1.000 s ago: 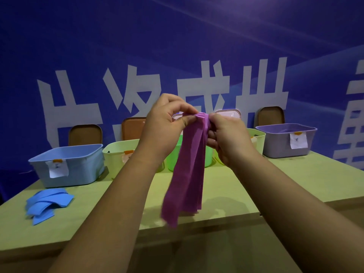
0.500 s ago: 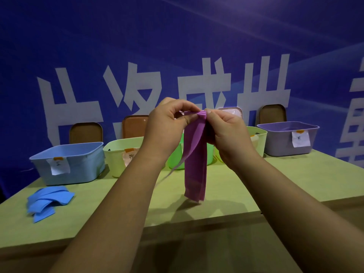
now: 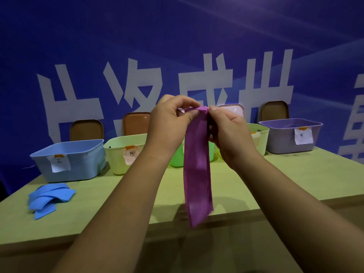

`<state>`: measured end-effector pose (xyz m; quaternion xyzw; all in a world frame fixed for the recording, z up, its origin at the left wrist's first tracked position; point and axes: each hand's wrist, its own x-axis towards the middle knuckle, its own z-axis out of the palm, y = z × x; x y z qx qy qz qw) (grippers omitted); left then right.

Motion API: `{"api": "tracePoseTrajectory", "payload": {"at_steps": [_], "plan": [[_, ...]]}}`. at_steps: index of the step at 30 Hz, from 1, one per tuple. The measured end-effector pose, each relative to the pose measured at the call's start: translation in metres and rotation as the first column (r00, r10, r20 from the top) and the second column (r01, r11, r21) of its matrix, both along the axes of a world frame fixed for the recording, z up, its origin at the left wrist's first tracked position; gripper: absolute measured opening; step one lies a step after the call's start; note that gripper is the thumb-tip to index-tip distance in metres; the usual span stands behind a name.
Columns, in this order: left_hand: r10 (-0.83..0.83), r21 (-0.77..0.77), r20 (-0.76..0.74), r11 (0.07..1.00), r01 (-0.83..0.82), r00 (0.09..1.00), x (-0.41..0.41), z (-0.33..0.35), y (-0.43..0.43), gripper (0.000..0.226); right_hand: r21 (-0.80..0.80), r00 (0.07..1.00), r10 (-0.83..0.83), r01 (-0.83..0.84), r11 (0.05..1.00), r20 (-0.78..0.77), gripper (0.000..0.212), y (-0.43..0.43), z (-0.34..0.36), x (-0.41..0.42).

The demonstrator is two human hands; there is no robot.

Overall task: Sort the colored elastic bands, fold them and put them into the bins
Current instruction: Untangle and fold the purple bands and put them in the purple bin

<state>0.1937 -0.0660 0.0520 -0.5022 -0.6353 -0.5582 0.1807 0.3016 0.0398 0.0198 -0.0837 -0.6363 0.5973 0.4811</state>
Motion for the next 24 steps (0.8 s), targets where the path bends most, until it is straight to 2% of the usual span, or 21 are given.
{"api": "tracePoseTrajectory", "payload": {"at_steps": [5, 10, 14, 20, 24], "plan": [[0.002, 0.010, 0.035, 1.000, -0.002, 0.999, -0.005, 0.001, 0.005, 0.025, 0.033, 0.993, 0.113, -0.113, 0.993, -0.027, 0.021, 0.005, -0.001, 0.005], [-0.045, -0.058, 0.041, 0.997, 0.047, 0.998, -0.011, 0.004, 0.002, 0.016, 0.088, 0.991, 0.131, -0.131, 0.987, 0.004, 0.023, 0.014, -0.002, 0.006], [-0.104, -0.064, 0.084, 0.992, 0.110, 0.991, -0.012, 0.005, 0.003, 0.012, 0.054, 0.991, 0.136, -0.136, 0.989, 0.001, 0.023, 0.019, -0.007, 0.001], [-0.191, 0.038, 0.185, 0.982, 0.187, 0.964, -0.015, 0.011, 0.009, 0.011, 0.010, 0.950, 0.219, -0.227, 0.974, 0.224, 0.025, 0.019, -0.033, -0.009], [-0.144, 0.015, 0.180, 0.990, 0.144, 0.973, -0.022, 0.010, 0.014, 0.011, -0.025, 0.923, 0.277, -0.281, 0.959, 0.267, 0.026, 0.013, -0.045, -0.011]]}}
